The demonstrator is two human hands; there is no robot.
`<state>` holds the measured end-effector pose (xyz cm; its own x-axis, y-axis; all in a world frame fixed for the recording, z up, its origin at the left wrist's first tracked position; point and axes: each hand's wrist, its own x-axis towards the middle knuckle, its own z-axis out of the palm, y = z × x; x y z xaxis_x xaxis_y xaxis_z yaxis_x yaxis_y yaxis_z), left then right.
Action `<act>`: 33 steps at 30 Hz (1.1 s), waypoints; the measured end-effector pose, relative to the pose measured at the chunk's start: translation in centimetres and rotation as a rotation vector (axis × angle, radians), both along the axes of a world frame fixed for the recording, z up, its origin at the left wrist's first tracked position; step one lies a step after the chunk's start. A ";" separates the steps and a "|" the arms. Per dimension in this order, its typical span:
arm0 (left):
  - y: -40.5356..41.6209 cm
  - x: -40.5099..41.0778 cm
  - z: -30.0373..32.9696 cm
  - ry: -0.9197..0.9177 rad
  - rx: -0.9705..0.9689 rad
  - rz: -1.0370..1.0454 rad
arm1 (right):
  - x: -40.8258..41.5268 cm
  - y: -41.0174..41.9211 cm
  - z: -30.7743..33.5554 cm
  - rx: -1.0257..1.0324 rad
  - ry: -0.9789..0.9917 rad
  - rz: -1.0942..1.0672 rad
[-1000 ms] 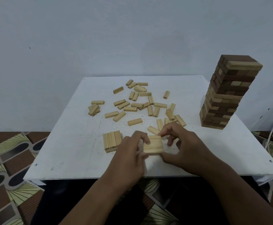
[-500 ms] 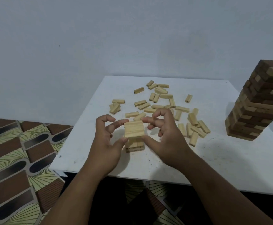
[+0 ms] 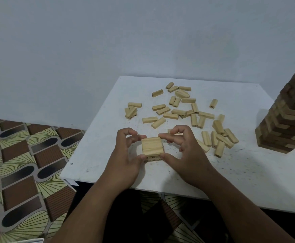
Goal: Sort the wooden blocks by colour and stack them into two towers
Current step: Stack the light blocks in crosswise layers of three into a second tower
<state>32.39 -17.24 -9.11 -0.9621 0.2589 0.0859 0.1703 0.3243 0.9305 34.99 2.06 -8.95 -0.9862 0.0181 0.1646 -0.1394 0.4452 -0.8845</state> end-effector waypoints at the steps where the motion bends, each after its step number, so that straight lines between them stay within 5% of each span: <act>1: 0.0 0.0 0.0 0.002 -0.003 0.000 | 0.0 0.0 -0.1 -0.006 -0.003 0.002; 33: -1.0 -0.4 -0.5 -0.064 -0.098 -0.043 | 0.0 0.3 -0.5 0.014 -0.042 0.012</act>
<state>31.99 -18.20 -9.58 -0.9525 0.3047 -0.0031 0.1275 0.4079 0.9041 34.99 2.39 -9.42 -0.9924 0.0039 0.1230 -0.1077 0.4562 -0.8834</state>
